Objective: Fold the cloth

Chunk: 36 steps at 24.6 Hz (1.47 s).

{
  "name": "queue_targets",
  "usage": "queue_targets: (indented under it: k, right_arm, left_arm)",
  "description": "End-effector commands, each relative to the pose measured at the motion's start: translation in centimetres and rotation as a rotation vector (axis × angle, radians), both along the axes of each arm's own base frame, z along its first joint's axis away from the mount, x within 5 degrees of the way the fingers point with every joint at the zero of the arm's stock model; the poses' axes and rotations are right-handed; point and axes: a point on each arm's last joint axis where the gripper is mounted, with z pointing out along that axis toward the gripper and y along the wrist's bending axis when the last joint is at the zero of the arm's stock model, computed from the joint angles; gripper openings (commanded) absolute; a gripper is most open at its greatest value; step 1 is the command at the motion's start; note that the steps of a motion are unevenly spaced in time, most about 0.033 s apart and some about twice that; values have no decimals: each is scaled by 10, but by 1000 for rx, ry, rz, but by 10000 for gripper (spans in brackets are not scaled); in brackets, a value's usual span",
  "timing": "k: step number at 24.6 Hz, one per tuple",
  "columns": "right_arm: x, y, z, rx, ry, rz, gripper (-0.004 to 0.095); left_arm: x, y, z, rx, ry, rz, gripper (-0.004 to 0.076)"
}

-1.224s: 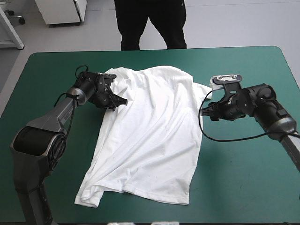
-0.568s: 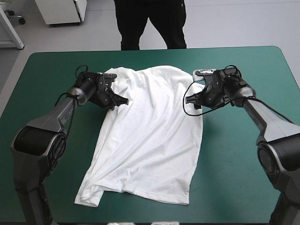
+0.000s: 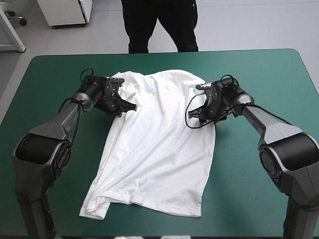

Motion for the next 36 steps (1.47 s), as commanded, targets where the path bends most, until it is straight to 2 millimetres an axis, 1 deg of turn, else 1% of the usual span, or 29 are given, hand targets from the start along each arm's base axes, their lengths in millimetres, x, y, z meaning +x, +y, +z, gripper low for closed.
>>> queue_targets:
  k: [1,3,5,6,7,8,10,12,14,15,16,17,19,20,23,26,29,30,32,36]
  right_arm:
    - [3,1,9,12,-54,0,476]
    - [3,-1,9,-4,-51,-13,451]
    - [4,-3,9,-37,-60,-1,362]
    - [4,-5,9,-47,-64,1,215]
    - [4,-5,9,-47,-64,-1,135]
    - [5,-7,9,-47,-64,-5,-22]
    - [6,-10,9,-47,-64,-13,-17]
    - [5,-16,16,-53,-68,-18,-17]
    - [3,-24,31,-47,-99,-31,-17]
    - [2,-32,44,-53,-131,-38,-17]
    - [0,-37,51,-55,-148,-45,-17]
    - [-2,-47,66,-50,-184,-64,-17]
    - [-6,-57,84,-44,-224,-78,-17]
    - [-8,-61,93,-37,-244,-88,-17]
    - [-16,-70,126,-3,-328,-102,-17]
    - [-29,-72,158,19,-409,-89,-17]
    - [-41,-74,182,42,-467,-85,-17]
    - [-45,-75,190,45,-487,-84,-17]
    - [-54,-76,208,60,-538,-86,-17]
    - [-73,-80,244,90,-645,-89,-17]
  left_arm:
    - [-2,0,21,-27,-46,4,-9]
    - [-1,-1,23,-28,-52,4,-9]
    - [1,-1,27,-32,-67,4,-9]
    - [3,-2,32,-37,-84,4,-9]
    - [4,-2,34,-39,-91,4,-9]
    - [6,-2,38,-42,-105,4,-9]
    - [7,-3,44,-46,-123,2,-9]
    - [7,-3,46,-47,-127,2,-9]
    - [5,-2,51,-50,-132,2,-9]
    - [2,-2,57,-53,-144,-3,-9]
    - [0,-2,64,-56,-159,-4,-9]
    - [-4,-1,75,-55,-187,-18,-9]
    - [-9,1,89,-65,-226,-17,-9]
    - [-11,1,95,-69,-243,-17,-9]
    - [-20,4,116,-82,-297,-19,-9]
    - [-32,7,140,-95,-354,-25,-9]
    - [-47,11,166,-105,-417,-38,-9]
    - [-55,12,177,-110,-448,-45,-9]
    - [-66,15,193,-122,-490,-44,-9]
    - [-96,22,238,-139,-617,-74,-9]
